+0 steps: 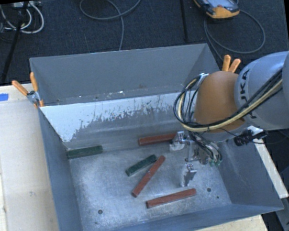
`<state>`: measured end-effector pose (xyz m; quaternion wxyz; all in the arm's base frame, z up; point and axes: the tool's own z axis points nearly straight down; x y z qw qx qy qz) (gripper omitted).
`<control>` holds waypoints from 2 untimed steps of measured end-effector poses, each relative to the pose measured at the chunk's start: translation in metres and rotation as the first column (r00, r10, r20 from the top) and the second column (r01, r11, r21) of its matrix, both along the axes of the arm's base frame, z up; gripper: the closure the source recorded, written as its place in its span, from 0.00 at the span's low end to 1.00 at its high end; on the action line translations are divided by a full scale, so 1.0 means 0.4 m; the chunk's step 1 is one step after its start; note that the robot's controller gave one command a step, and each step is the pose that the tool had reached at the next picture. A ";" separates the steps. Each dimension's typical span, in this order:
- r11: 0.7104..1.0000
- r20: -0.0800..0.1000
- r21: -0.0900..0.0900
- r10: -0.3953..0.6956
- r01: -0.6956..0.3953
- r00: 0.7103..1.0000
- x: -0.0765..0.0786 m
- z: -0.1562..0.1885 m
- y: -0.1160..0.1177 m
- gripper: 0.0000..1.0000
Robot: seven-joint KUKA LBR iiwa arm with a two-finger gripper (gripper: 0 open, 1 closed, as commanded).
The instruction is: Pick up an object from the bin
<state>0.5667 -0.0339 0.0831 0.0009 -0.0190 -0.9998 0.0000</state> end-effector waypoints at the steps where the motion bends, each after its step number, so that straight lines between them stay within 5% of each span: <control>1: 0.994 0.018 0.000 0.113 -0.113 0.993 0.078 -0.015 0.193 1.00; 2: 0.994 0.018 0.000 0.113 -0.113 0.993 0.078 -0.015 0.193 1.00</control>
Offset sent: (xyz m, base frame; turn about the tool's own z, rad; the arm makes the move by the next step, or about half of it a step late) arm 0.0000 0.0000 0.0000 0.0000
